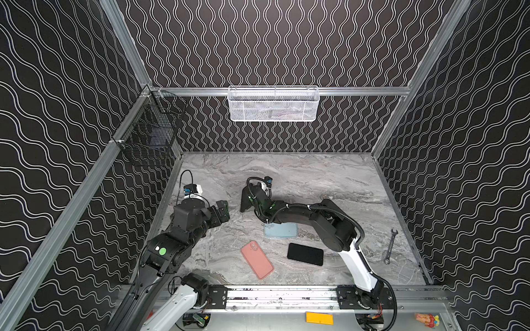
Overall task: Put the phone into the phone case
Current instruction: 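Lower the cased phone to the table with the right gripper while the left withdraws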
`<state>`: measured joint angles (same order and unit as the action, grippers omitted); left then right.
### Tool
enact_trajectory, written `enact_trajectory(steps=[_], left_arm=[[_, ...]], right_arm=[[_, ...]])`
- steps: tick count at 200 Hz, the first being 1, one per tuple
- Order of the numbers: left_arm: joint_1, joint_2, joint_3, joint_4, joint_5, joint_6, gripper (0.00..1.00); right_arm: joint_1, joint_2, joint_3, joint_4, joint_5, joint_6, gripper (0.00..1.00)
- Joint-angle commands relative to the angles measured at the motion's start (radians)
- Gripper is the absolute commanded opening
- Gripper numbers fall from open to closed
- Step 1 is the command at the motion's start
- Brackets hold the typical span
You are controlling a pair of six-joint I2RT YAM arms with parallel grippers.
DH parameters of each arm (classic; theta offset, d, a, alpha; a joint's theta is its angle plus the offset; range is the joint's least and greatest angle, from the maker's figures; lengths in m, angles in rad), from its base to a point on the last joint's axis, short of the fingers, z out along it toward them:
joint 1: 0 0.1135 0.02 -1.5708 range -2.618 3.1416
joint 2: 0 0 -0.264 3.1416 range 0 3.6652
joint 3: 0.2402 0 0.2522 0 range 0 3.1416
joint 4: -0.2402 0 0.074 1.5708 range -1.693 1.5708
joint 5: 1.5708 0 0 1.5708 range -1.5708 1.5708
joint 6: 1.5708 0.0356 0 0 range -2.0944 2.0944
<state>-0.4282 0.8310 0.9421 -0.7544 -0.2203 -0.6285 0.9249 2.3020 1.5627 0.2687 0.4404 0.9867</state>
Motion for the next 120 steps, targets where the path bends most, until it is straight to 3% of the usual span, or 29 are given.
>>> enact_trajectory(steps=[1, 120], left_arm=[[-0.003, -0.014, 0.001, 0.006, -0.001, 0.009, 0.98], [-0.004, -0.035, -0.030, 0.016, 0.039, -0.012, 0.98]], right_arm=[[-0.002, 0.020, 0.012, -0.030, -0.023, -0.005, 0.00], [-0.029, -0.009, -0.064, -0.062, -0.068, 0.033, 0.06]])
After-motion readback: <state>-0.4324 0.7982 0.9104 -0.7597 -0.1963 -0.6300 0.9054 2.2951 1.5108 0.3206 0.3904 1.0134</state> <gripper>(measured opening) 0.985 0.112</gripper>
